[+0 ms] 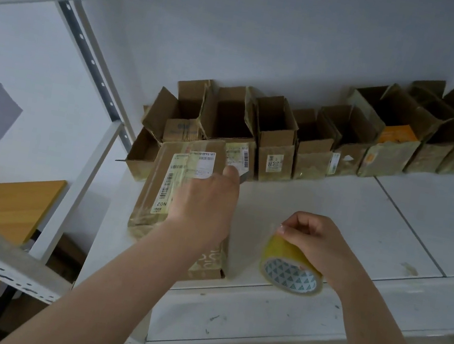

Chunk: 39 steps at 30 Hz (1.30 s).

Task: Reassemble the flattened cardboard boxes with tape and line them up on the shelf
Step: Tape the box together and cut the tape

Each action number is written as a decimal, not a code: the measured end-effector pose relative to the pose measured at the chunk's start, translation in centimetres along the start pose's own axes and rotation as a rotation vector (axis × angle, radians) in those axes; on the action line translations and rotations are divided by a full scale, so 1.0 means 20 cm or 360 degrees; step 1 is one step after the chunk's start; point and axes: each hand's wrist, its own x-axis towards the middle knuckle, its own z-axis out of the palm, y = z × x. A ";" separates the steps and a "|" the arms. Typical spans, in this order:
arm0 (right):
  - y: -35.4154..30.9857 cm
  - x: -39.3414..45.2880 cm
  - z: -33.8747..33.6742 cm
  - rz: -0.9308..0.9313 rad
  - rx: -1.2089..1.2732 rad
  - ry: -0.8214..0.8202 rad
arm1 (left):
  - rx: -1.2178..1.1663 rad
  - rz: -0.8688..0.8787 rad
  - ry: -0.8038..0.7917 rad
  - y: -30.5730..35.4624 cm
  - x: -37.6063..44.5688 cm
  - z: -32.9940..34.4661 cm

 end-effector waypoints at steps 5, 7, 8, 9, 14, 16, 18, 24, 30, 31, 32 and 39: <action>-0.04 -0.03 -0.05 -0.0156 0.0169 0.0093 | -0.0046 0.0023 0.0048 0.00 -0.01 0.00; -0.07 -0.05 -0.07 -0.0259 0.0196 0.0110 | -0.0447 -0.0024 0.0055 -0.04 -0.01 -0.02; -0.09 -0.06 -0.07 -0.0304 0.0212 0.0117 | -0.0716 -0.0073 0.0077 -0.06 -0.02 -0.03; -0.10 -0.07 -0.07 -0.0347 0.0213 0.0125 | -0.0999 -0.0129 0.0114 -0.07 -0.03 -0.03; -0.20 -0.10 -0.04 -0.0624 0.0133 0.0199 | -0.1437 -0.0107 0.0060 0.00 -0.07 -0.02; -0.23 -0.10 -0.02 -0.0718 0.0044 0.0264 | -0.1537 -0.0105 0.0066 0.02 -0.08 -0.01; -0.24 -0.10 0.00 -0.0786 -0.0130 0.0372 | -0.1775 -0.0131 0.0088 0.03 -0.09 -0.01; -0.23 -0.08 0.10 -0.1065 -0.0515 0.0929 | -0.2298 -0.0190 0.0242 0.12 -0.17 0.00; -0.19 -0.06 0.12 -0.0975 -0.0457 0.1059 | -0.2385 -0.0271 0.0091 0.10 -0.21 0.03; -0.17 -0.06 0.13 -0.0959 -0.0452 0.1090 | -0.2334 -0.0269 0.0069 0.08 -0.21 0.03; -0.16 -0.05 0.13 -0.0939 -0.0461 0.1117 | -0.2279 -0.0259 0.0064 0.07 -0.22 0.04; 0.02 0.09 0.11 -0.0683 -0.0621 0.1231 | -0.2349 -0.0331 0.0477 -0.18 -0.30 -0.04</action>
